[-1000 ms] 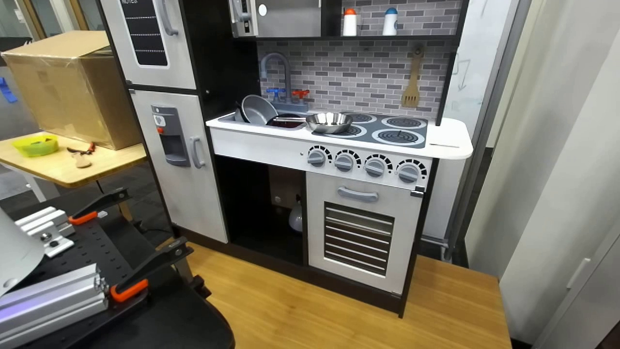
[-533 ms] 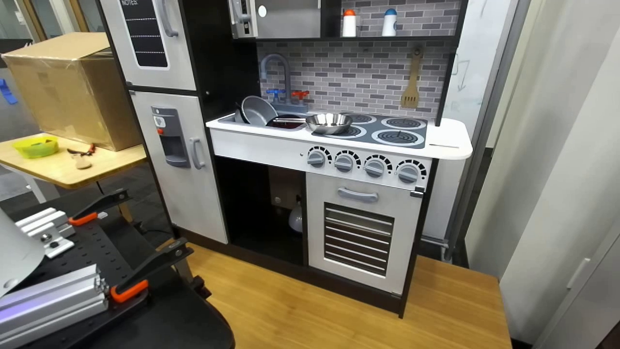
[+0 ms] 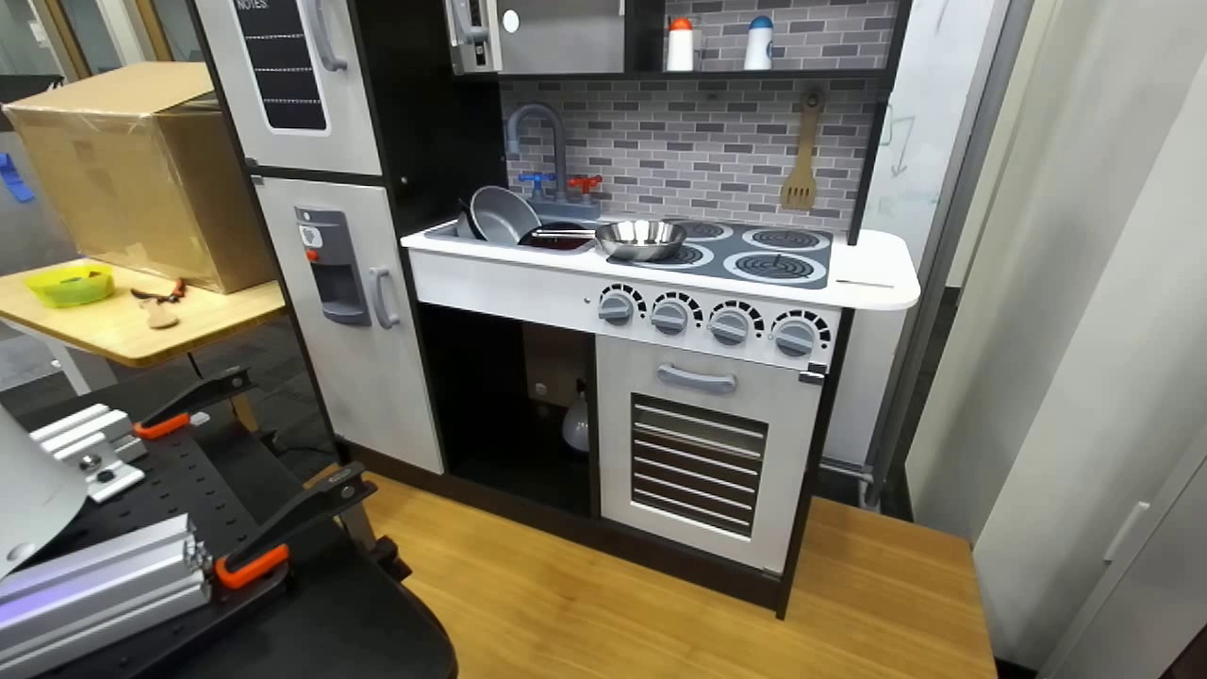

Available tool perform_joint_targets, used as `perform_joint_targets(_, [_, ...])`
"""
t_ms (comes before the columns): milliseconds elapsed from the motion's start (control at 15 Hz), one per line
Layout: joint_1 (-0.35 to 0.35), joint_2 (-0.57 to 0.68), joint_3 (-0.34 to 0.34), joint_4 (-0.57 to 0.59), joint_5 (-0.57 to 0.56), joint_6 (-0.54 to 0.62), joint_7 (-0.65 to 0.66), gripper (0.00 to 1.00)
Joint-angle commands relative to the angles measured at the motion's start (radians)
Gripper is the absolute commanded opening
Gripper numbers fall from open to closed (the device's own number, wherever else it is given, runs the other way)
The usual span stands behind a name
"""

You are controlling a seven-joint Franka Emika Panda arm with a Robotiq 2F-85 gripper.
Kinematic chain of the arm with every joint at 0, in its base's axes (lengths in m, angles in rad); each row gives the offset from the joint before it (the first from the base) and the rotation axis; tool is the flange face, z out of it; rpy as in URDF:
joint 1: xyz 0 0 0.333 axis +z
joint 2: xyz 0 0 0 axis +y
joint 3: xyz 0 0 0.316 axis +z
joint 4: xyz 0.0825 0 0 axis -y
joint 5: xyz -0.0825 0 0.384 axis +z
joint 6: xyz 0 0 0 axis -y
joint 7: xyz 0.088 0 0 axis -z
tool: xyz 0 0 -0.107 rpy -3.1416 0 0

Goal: Open the top compartment of the refrigerator

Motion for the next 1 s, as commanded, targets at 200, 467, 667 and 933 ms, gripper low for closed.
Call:
perform_joint_targets(200, [-0.012, 0.009, 0.043, -0.003, 0.007, 0.031, 0.105, 1.00])
perform_joint_targets(467, [-0.014, 0.002, 0.091, -0.015, 0.000, 0.064, 0.179, 1.00])
perform_joint_targets(667, [-0.034, 0.010, 0.125, -0.024, -0.022, 0.067, 0.235, 1.00])
perform_joint_targets(933, [-0.026, 0.011, 0.115, -0.026, -0.010, 0.046, 0.249, 1.00])
